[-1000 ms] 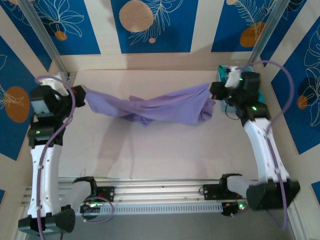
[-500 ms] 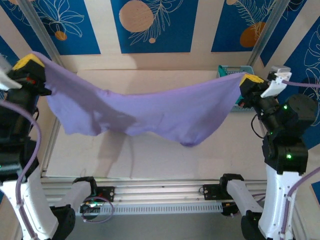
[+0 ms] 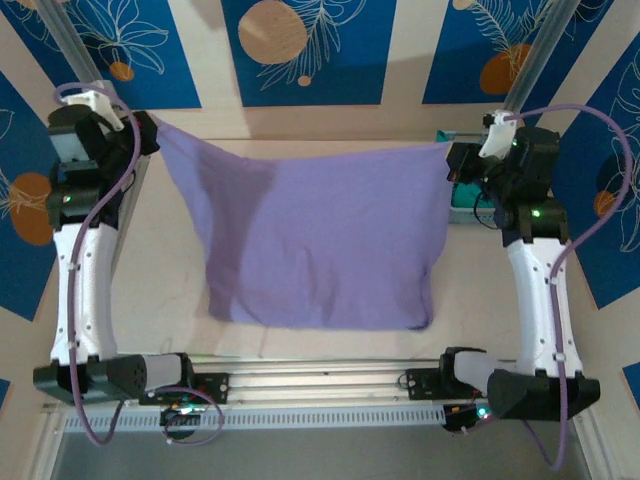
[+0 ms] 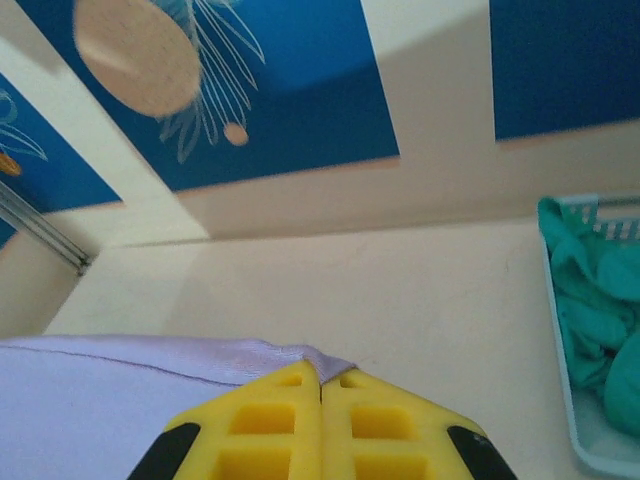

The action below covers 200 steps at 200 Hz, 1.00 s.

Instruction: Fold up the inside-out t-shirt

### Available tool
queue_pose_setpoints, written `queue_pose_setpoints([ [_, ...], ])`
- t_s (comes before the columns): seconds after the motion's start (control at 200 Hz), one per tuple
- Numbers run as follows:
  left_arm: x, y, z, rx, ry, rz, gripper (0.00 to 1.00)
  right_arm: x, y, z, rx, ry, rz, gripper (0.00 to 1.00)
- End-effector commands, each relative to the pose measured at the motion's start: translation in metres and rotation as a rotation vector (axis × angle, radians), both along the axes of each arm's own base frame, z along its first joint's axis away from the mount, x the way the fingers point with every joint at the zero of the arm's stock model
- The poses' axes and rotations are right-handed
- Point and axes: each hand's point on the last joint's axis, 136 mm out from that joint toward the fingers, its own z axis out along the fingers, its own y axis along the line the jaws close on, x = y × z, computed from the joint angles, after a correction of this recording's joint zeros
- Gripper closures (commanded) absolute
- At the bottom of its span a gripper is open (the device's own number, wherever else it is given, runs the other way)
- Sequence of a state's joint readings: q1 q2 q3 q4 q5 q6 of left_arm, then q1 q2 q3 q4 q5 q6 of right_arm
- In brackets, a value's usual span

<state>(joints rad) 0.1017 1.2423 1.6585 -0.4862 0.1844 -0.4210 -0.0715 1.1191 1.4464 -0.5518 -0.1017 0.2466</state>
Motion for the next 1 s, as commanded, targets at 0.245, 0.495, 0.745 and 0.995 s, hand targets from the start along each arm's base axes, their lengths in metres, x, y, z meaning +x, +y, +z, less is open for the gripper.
queue_pose_setpoints([
  [0.245,-0.239,-0.024,0.193,0.094,-0.666,0.010,1.00,-0.180,0.000,0.151,-0.100,-0.489,-0.074,1.00],
  [0.495,-0.274,-0.022,0.232,0.155,-0.766,0.051,1.00,-0.233,-0.006,0.197,-0.154,-0.642,-0.138,1.00],
  [0.745,-0.159,-0.009,0.226,0.171,-0.644,0.062,1.00,-0.172,-0.011,0.196,-0.184,-0.591,-0.139,1.00],
  [0.995,0.028,-0.005,0.141,0.113,-0.388,-0.023,1.00,-0.028,-0.014,0.137,-0.171,-0.427,-0.090,1.00],
])
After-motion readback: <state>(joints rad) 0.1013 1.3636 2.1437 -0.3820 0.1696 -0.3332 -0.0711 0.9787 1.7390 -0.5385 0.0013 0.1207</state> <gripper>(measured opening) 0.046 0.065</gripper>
